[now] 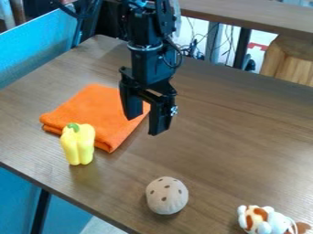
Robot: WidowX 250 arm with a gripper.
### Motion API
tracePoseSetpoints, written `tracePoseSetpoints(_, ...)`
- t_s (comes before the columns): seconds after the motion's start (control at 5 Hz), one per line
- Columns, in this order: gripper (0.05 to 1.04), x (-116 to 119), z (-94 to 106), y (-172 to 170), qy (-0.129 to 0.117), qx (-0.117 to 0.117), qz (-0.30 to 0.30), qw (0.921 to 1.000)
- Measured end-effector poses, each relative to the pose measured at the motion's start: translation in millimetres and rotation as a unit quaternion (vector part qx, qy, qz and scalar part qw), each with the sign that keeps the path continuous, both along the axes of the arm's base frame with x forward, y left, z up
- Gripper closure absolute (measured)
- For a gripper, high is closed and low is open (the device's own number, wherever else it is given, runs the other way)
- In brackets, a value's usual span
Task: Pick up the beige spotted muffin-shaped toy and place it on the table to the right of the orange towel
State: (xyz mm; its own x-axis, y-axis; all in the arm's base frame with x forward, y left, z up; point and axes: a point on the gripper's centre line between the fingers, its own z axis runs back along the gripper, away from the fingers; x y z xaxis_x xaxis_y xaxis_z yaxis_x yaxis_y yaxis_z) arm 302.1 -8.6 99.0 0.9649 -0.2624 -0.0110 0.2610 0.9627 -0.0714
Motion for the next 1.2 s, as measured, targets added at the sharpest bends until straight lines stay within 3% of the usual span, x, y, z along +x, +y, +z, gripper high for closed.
tracePoseSetpoints(0.2,0.083,-3.6,-9.6,0.0,0.018,0.0,0.0,0.9998)
tracePoseSetpoints(0.4,0.083,-10.0,-19.2,-20.5,0.019,-0.003,-0.036,0.9992)
tracePoseSetpoints(0.8,0.083,-19.9,-20.2,-65.7,0.002,-0.003,-0.1,0.995)
tracePoseSetpoints(1.2,0.083,-28.5,-22.1,-73.1,0.017,0.021,-0.128,0.9914)
